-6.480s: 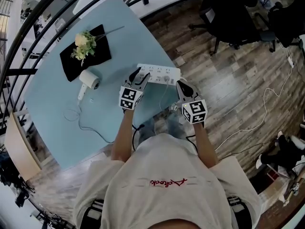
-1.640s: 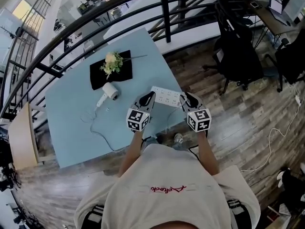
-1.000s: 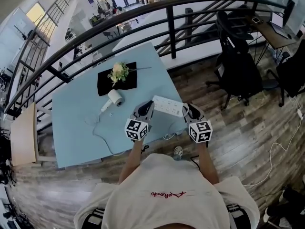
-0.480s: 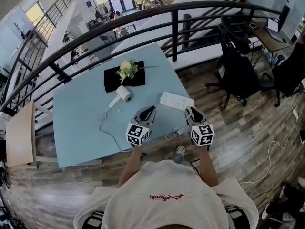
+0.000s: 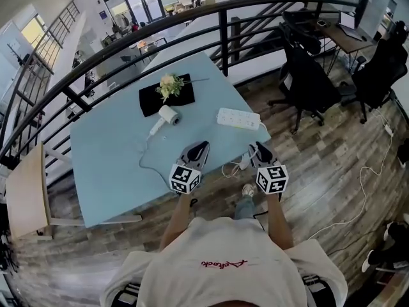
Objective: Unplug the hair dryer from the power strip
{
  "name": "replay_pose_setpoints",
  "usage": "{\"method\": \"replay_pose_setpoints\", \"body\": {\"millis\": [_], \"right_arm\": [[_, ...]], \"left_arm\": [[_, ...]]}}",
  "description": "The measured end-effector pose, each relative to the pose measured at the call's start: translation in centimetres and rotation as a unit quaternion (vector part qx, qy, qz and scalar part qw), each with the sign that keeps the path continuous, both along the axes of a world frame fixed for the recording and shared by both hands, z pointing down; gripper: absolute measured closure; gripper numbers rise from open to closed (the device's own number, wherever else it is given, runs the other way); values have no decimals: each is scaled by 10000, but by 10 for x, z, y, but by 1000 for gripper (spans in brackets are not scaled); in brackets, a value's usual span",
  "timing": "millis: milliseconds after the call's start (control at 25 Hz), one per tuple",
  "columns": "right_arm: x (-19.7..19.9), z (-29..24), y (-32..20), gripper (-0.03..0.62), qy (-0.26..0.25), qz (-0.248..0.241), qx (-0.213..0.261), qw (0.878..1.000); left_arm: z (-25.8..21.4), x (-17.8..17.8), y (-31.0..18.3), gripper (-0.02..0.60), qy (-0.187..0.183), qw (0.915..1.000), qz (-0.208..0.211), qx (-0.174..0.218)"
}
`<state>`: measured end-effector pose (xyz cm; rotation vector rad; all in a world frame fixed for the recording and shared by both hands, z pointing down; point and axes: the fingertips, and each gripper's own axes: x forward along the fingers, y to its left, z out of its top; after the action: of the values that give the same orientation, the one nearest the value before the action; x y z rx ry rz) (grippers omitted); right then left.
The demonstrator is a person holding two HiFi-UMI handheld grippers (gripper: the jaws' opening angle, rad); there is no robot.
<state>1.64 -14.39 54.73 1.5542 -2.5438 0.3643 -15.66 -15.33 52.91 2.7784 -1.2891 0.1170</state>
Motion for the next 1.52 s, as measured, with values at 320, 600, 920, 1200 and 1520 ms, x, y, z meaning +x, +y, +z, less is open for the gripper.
{"method": "replay_pose_setpoints", "body": {"millis": [320, 600, 920, 1200, 1520], "right_arm": [[-4, -13, 55, 473, 30, 54, 67, 10000], [-1, -15, 90, 473, 66, -137, 91, 9998], [28, -29, 120, 473, 95, -392, 211, 9990], [59, -34, 150, 473, 109, -553, 238, 9981], [78, -30, 178, 473, 109, -618, 237, 9977]], "left_arm": [[-5, -1, 52, 560, 131, 9999, 73, 42], [-2, 3, 91, 560, 165, 9998, -122, -22], [-22, 42, 119, 560, 109, 9996, -233, 128], [-28, 76, 154, 560, 85, 9992, -344, 157], [-27, 95, 185, 560, 35, 9990, -412, 162]]}}
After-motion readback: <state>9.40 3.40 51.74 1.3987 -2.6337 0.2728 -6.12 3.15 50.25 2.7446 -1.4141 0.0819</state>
